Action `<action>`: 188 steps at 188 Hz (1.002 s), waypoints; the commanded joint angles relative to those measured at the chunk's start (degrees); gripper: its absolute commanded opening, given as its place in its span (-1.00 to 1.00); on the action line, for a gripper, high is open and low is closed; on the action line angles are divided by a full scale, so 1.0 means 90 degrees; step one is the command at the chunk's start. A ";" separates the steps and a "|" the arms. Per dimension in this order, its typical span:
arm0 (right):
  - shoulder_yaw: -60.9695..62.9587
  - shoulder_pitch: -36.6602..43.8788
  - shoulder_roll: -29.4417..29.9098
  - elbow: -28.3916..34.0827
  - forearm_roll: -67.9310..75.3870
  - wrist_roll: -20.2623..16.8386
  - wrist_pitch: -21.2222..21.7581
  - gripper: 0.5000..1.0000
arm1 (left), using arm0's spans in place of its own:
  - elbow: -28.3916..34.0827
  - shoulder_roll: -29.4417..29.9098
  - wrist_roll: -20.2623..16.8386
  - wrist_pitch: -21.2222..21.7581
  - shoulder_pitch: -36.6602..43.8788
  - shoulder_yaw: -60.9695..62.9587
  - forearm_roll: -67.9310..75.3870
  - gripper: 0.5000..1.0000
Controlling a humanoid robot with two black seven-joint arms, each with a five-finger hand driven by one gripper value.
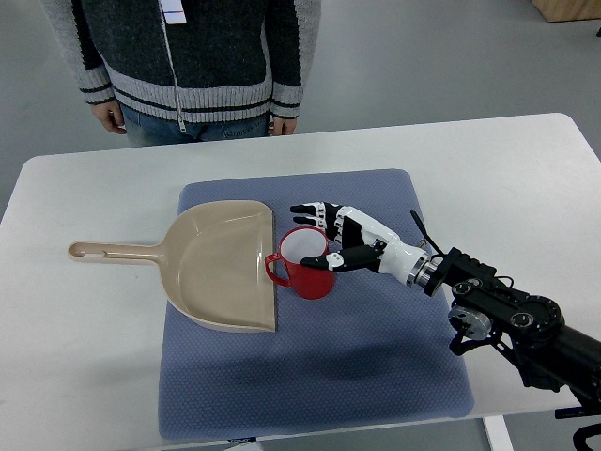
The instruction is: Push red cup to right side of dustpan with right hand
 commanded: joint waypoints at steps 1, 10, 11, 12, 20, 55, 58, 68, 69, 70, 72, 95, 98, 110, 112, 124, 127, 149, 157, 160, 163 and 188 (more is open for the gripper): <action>-0.0009 0.0072 -0.0109 0.0016 0.0215 0.0000 0.0052 0.73 | 0.0002 0.0000 0.0000 0.0000 0.0000 0.0000 0.0000 1.00; -0.0009 0.0101 -0.0128 0.0026 0.0294 0.0000 0.0062 0.73 | 0.0002 0.0000 0.0000 0.0000 0.0000 0.0000 0.0000 1.00; -0.0009 0.0101 -0.0138 0.0026 0.0303 -0.0010 0.0062 0.73 | 0.0002 0.0000 0.0000 0.0000 0.0000 0.0000 0.0000 1.00; -0.0009 0.0101 -0.0138 0.0026 0.0303 -0.0010 0.0062 0.73 | 0.0002 0.0000 0.0000 0.0000 0.0000 0.0000 0.0000 1.00; -0.0009 0.0140 -0.0148 0.0035 0.0323 0.0000 0.0062 0.73 | 0.0002 0.0000 0.0000 0.0000 0.0000 0.0000 0.0000 1.00; -0.0009 0.0179 -0.0343 0.0094 0.0362 0.0000 0.0160 0.73 | -0.0017 0.0000 0.0000 0.0000 0.0000 0.0000 0.0000 1.00; -0.0009 0.0189 -0.0353 0.0094 0.0362 0.0000 0.0160 0.73 | -0.0017 0.0000 0.0000 0.0000 0.0000 0.0000 0.0000 1.00; -0.0009 0.0238 -0.0392 0.0094 0.0362 0.0000 0.0179 0.73 | -0.0017 0.0000 0.0000 0.0000 0.0000 0.0000 0.0000 1.00; -0.0009 0.0238 -0.0411 0.0094 0.0362 0.0000 0.0179 0.73 | -0.0017 0.0000 0.0000 0.0000 0.0000 0.0000 0.0000 1.00; -0.0009 0.0238 -0.0412 0.0094 0.0362 0.0000 0.0179 0.73 | -0.0017 0.0000 0.0000 0.0000 0.0000 0.0000 0.0000 1.00; -0.0009 0.0238 -0.0421 0.0094 0.0362 0.0000 0.0179 0.73 | -0.0017 0.0000 0.0000 0.0000 0.0000 0.0000 0.0000 1.00; 0.0020 0.0287 -0.0519 0.0074 0.0508 0.0000 0.0101 0.73 | -0.0027 0.0000 0.0000 0.0000 0.0000 0.0000 0.0010 1.00; 0.0030 0.0306 -0.0519 0.0074 0.0548 -0.0010 0.0101 0.73 | -0.0027 0.0000 0.0000 0.0000 0.0000 0.0010 0.0010 1.00; 0.0225 0.0404 -0.0519 0.0016 0.0919 -0.0019 0.0062 0.73 | -0.0027 0.0000 0.0000 0.0000 0.0000 0.0000 0.0000 1.00; 0.0255 0.0414 -0.0519 -0.0004 0.0997 -0.0019 0.0052 0.73 | -0.0027 0.0000 0.0000 0.0000 0.0000 0.0000 0.0000 1.00; 0.0421 0.0424 -0.0519 -0.0092 0.1553 -0.0068 -0.0006 0.73 | -0.0027 0.0000 0.0000 0.0000 0.0000 0.0000 0.0000 1.00; 0.0469 0.0424 -0.0519 -0.0131 0.1777 -0.0136 -0.0026 0.73 | -0.0027 0.0000 0.0000 0.0000 0.0000 0.0000 0.0000 1.00; 0.0850 0.0433 -0.0499 -0.0492 0.3583 -0.0693 -0.0084 0.73 | -0.0027 0.0000 0.0000 0.0000 0.0000 0.0010 0.0000 1.00; 0.0909 0.0433 -0.0499 -0.0580 0.4112 -0.0801 -0.0065 0.73 | -0.0027 0.0000 0.0000 0.0000 0.0000 0.0010 0.0000 1.00; 0.0909 0.0424 -0.0509 -0.0619 0.4404 -0.0820 -0.0016 0.73 | -0.0027 0.0000 0.0000 0.0000 0.0000 0.0000 0.0010 1.00; 0.0909 0.0424 -0.0509 -0.0629 0.4532 -0.0820 0.0013 0.73 | -0.0027 0.0000 0.0000 0.0000 0.0000 0.0000 0.0010 1.00; 0.0968 0.0385 -0.0529 -0.0648 0.5303 -0.0801 0.0511 0.73 | -0.0046 0.0000 0.0000 0.0000 0.0000 0.0010 0.0010 1.00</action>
